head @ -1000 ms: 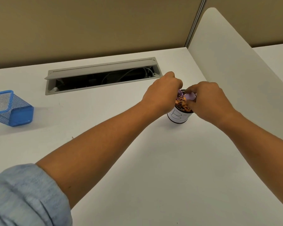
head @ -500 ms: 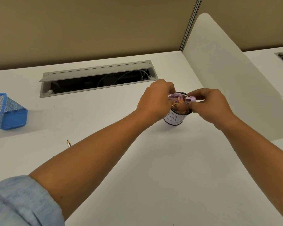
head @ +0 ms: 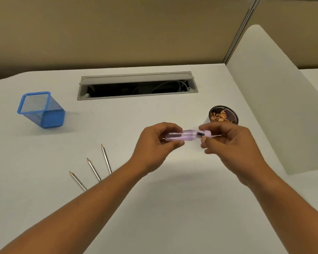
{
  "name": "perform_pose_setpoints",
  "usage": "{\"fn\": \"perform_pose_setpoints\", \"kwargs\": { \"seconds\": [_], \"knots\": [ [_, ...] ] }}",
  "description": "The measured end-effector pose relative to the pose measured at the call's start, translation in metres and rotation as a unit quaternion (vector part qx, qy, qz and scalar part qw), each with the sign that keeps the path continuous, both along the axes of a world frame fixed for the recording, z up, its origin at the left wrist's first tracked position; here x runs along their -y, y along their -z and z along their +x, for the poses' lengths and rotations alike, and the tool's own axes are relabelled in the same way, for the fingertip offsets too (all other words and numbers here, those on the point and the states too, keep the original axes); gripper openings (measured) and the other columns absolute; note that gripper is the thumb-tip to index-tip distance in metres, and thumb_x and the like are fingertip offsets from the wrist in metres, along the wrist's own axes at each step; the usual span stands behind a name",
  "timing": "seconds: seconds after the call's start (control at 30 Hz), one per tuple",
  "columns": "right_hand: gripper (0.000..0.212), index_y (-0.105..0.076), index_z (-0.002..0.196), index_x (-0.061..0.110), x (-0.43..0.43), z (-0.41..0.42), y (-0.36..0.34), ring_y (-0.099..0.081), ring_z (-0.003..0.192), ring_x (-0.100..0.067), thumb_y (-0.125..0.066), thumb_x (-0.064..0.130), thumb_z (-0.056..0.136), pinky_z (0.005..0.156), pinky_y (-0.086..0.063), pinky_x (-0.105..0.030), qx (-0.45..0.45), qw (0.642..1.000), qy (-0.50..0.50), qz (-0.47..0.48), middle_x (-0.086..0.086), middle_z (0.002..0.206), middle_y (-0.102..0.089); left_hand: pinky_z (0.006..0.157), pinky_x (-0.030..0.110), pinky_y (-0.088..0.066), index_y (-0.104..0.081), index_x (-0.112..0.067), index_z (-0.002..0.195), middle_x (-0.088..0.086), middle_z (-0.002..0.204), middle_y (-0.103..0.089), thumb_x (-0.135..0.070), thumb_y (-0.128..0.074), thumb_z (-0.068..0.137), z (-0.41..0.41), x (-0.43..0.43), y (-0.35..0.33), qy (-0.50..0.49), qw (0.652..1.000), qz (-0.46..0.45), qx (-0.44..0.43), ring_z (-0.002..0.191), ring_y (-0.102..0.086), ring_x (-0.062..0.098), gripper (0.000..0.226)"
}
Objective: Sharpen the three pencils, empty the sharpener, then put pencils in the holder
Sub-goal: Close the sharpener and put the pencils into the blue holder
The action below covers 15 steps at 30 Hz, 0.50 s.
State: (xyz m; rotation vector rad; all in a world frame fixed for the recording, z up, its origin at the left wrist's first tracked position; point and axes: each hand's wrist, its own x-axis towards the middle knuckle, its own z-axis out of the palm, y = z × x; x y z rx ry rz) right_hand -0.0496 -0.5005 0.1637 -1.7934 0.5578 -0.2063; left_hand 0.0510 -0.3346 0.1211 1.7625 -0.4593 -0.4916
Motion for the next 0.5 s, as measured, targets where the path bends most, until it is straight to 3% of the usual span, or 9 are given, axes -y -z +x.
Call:
{"fn": "perform_pose_setpoints", "kwargs": {
  "seconds": [0.13,0.33,0.5],
  "knots": [
    [0.020,-0.075,0.095,0.025,-0.046,-0.007,0.006,-0.071,0.072,-0.024,-0.069,0.010,0.084,0.074,-0.059,-0.055,-0.026,0.998,-0.049,-0.012,0.002,0.085,-0.076,0.080,0.027,-0.059,-0.073,-0.020,0.098,-0.007,0.093,-0.076,-0.003,-0.079,0.077,-0.027,-0.056,0.006,-0.035,0.999,-0.002,-0.026,0.086,-0.072,0.011,0.028],
    [0.018,-0.075,0.090,0.027,-0.103,-0.008,0.009,-0.069,0.073,-0.027,-0.070,0.012,0.083,0.073,-0.058,-0.050,-0.055,0.992,-0.111,-0.017,0.005,0.085,-0.075,0.073,0.022,-0.057,-0.073,-0.023,0.096,-0.006,0.092,-0.077,-0.002,-0.079,0.076,-0.047,-0.123,0.005,-0.088,0.995,-0.011,-0.043,0.085,-0.073,0.010,0.030],
    [0.017,-0.075,0.092,0.026,-0.150,-0.005,0.007,-0.070,0.071,-0.026,-0.074,0.013,0.082,0.066,-0.057,-0.037,-0.060,0.986,-0.154,-0.006,0.006,0.088,-0.076,0.076,0.023,-0.058,-0.072,-0.027,0.093,-0.007,0.092,-0.077,-0.002,-0.080,0.076,-0.055,-0.175,-0.002,-0.111,0.993,-0.007,-0.026,0.085,-0.073,0.011,0.032]
  ]
}}
